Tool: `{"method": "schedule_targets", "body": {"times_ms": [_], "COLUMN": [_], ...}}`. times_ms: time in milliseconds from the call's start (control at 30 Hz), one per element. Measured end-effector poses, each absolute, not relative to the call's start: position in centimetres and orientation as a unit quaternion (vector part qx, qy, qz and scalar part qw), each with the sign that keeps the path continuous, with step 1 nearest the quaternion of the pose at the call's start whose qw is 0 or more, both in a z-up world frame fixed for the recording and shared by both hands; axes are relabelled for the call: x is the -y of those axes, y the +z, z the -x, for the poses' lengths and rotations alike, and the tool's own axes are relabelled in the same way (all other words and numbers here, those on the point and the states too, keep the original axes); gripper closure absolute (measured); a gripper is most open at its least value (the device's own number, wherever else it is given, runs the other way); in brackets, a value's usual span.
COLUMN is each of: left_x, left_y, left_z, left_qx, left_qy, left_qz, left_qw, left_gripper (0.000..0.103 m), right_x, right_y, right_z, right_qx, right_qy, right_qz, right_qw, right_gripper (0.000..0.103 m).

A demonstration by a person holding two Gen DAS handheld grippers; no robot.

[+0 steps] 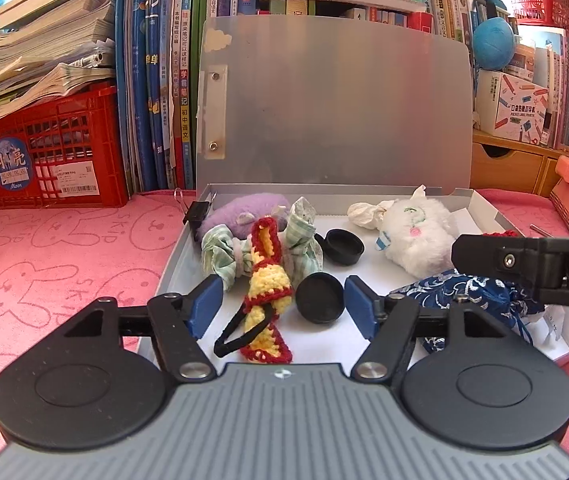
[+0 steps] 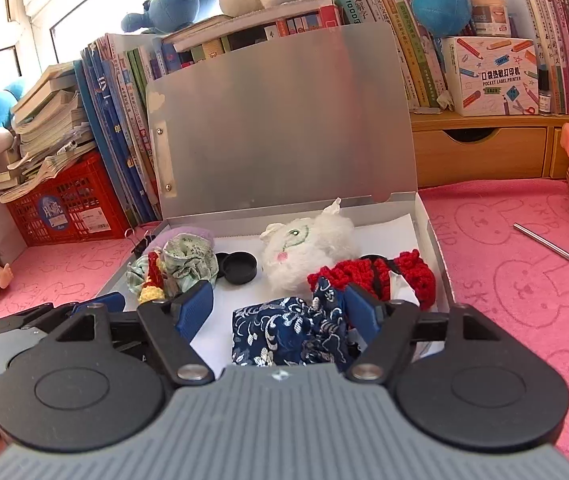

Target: Organize objects

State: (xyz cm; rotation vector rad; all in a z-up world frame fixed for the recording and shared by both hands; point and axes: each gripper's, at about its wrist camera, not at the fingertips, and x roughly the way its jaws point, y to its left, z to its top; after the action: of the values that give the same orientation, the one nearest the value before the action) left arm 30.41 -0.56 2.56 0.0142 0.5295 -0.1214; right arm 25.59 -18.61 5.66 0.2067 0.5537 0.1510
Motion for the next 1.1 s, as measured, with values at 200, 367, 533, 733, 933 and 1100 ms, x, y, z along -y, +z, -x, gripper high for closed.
{"method": "schedule_targets", "body": {"times_ms": [200, 367, 533, 733, 933, 1100], "left_x": [-0.1, -0.5, -0.7, -1.1, -1.6, -1.8], "left_y": [3.6, 4.8, 5.8, 6.0, 5.0, 3.7], "left_z": [-29.4, -27.8, -25.5, -22.0, -18.3, -15.7], "left_qx": [-0.256, -0.243, -0.234, -0.240, -0.251, -0.273], "left_qy": [-0.065, -0.064, -0.066, -0.056, -0.058, -0.050], "left_qz": [0.007, 0.004, 0.003, 0.001, -0.004, -0.012], "left_qw": [0.964, 0.968, 0.970, 0.969, 0.966, 0.961], "left_gripper": [0.009, 0.003, 0.000, 0.000, 0.000, 0.000], "right_x": [18.8, 19.2, 19.4, 19.5, 18.9, 18.3], "right_y": [6.9, 7.6, 7.9, 7.6, 6.8, 5.5], "right_z": [-24.3, -22.9, -20.5, -17.5, -14.3, -11.8], "right_qx": [-0.252, -0.246, -0.237, -0.247, -0.253, -0.267], "right_qy": [0.069, 0.060, 0.051, 0.048, 0.044, 0.038], "right_qz": [-0.094, -0.092, -0.084, -0.083, -0.066, -0.045], "right_qw": [0.961, 0.963, 0.967, 0.964, 0.964, 0.962], "right_gripper": [0.017, 0.012, 0.008, 0.007, 0.007, 0.007]}}
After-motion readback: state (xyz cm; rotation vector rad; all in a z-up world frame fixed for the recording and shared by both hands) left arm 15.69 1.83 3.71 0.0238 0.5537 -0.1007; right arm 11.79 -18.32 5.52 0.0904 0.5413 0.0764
